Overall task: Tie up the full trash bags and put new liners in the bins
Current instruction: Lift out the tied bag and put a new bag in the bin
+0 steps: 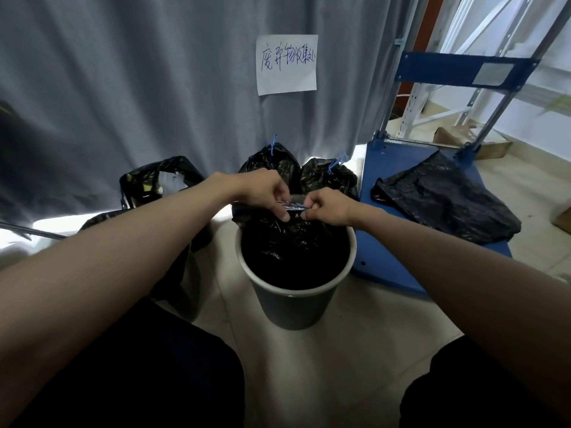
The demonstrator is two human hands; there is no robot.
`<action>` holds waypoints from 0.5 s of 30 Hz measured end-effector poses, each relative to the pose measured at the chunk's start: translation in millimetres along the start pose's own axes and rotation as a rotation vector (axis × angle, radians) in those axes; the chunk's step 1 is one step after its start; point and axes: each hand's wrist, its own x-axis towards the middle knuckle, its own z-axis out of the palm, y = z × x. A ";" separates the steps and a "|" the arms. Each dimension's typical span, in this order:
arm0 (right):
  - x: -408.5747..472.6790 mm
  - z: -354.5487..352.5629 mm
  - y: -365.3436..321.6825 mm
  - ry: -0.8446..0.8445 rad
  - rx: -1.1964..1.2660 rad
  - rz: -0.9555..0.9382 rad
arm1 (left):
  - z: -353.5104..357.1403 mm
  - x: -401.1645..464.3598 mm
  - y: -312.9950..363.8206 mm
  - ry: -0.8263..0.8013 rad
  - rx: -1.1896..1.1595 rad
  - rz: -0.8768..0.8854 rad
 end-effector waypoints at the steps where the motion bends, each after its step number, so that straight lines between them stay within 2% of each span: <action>1: 0.3 -1.2 -1.7 0.021 0.033 -0.018 | 0.4 0.9 3.6 0.015 -0.032 0.015; 3: -0.5 -3.0 -4.5 0.040 0.077 -0.054 | 2.0 4.0 7.8 0.018 -0.013 0.044; 5: -2.8 -5.9 -4.0 -0.020 0.086 -0.053 | 3.4 5.5 8.2 -0.005 0.048 0.037; 6: -3.9 -7.5 -2.0 -0.082 0.036 -0.039 | 3.1 5.2 6.9 -0.020 0.072 0.019; 9: -6.2 -8.8 9.6 -0.242 -0.321 0.038 | -0.8 1.4 -0.8 -0.053 0.132 -0.036; 12: -7.8 -11.5 24.3 -0.143 -0.517 0.102 | -4.6 -4.3 -8.7 -0.101 0.161 -0.083; 15: -10.5 -19.6 28.1 0.072 -0.395 0.063 | -3.0 -10.7 -9.7 -0.158 0.201 -0.117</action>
